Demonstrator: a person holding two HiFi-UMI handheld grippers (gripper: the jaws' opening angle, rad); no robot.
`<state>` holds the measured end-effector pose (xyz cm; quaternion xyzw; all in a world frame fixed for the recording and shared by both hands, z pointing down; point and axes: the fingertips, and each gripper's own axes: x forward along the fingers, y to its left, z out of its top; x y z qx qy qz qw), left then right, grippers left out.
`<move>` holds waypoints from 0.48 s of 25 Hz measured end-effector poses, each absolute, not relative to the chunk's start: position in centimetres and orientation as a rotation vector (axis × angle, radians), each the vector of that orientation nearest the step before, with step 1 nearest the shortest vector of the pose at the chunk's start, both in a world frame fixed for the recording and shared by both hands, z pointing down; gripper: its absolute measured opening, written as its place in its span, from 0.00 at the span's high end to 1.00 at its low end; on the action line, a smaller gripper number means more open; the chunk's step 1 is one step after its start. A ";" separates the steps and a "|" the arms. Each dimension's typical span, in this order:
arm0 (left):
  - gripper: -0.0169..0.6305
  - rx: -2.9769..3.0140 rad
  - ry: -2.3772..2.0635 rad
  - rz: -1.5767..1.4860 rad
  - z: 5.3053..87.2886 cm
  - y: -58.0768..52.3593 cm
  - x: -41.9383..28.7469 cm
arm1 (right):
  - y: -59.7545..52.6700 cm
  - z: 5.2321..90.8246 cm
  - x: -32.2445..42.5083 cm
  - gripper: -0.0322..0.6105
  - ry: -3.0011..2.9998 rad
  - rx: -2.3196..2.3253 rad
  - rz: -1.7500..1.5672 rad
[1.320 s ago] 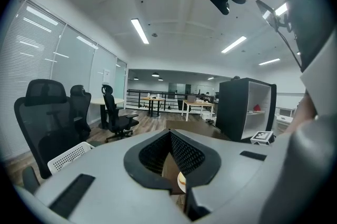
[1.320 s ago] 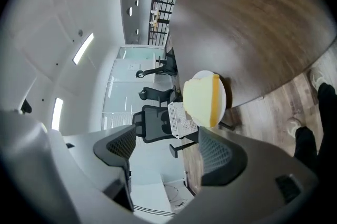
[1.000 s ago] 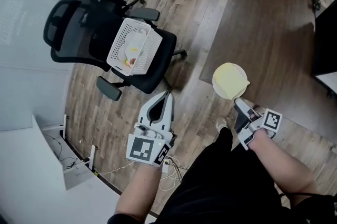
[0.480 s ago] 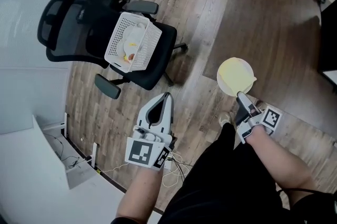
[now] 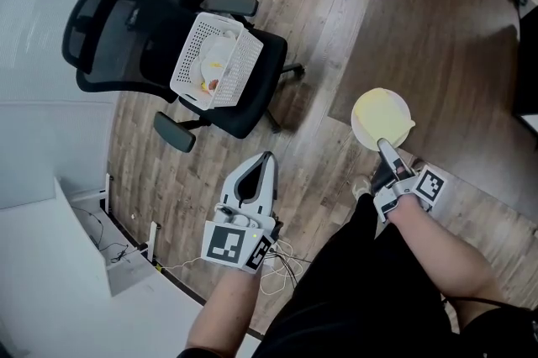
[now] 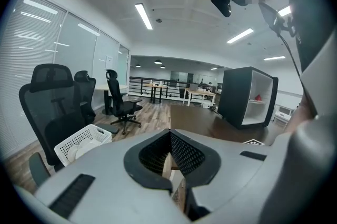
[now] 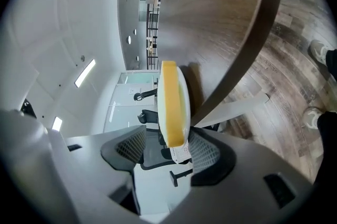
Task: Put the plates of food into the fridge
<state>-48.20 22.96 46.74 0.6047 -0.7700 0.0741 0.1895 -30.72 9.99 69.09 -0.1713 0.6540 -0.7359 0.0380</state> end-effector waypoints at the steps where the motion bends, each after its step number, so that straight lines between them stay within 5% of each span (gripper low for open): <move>1: 0.97 1.700 -2.164 0.211 46.8 23.0 -48.2 | 9.8 69.3 -30.6 0.55 2.005 -0.541 -2.254; 6: 0.97 1.704 -2.162 0.227 46.3 22.9 -47.9 | 9.4 70.0 -30.3 0.75 2.028 -0.595 -2.250; 12: 0.97 1.691 -2.188 0.242 45.3 23.7 -47.9 | 9.4 68.7 -30.5 0.77 2.036 -0.558 -2.240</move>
